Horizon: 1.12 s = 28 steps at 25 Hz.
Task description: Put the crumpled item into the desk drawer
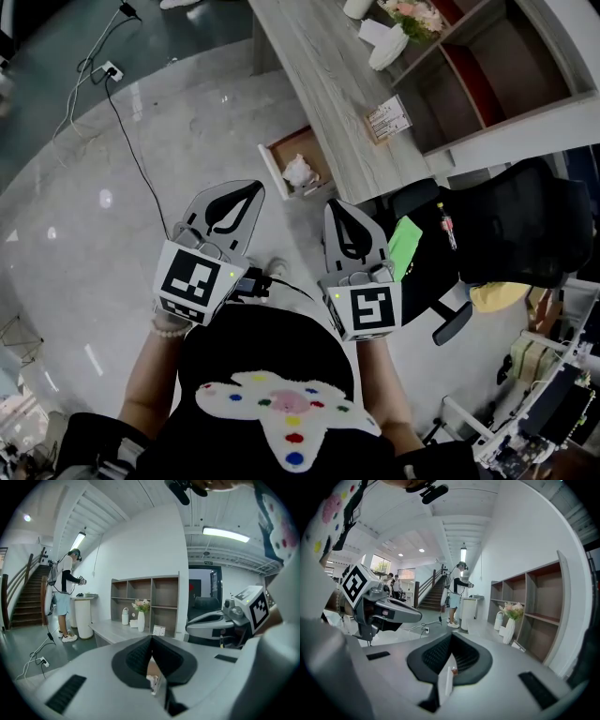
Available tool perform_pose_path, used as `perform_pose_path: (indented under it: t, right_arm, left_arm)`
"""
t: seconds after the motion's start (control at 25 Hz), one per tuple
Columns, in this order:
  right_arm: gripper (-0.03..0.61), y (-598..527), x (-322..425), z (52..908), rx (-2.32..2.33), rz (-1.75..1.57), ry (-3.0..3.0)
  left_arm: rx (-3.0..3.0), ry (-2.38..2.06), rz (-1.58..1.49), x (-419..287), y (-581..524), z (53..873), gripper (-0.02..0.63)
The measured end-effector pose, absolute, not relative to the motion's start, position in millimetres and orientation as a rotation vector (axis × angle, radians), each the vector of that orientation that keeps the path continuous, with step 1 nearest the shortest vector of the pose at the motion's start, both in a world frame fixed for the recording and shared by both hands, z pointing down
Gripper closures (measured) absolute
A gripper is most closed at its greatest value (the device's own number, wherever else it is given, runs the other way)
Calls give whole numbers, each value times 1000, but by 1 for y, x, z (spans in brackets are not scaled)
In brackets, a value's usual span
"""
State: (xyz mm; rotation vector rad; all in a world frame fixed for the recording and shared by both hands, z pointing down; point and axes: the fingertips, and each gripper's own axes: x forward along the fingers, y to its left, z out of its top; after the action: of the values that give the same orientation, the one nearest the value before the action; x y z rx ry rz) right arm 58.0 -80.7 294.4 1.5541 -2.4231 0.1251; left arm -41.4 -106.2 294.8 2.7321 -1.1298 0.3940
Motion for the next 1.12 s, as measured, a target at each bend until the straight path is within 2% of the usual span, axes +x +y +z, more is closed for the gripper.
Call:
perform_pose_path:
  t: [1.12]
  right_arm:
    - [577,-83,54,291,1535,100,-2425]
  left_arm:
    - [2729,-1106,415,-41,-108,304,601]
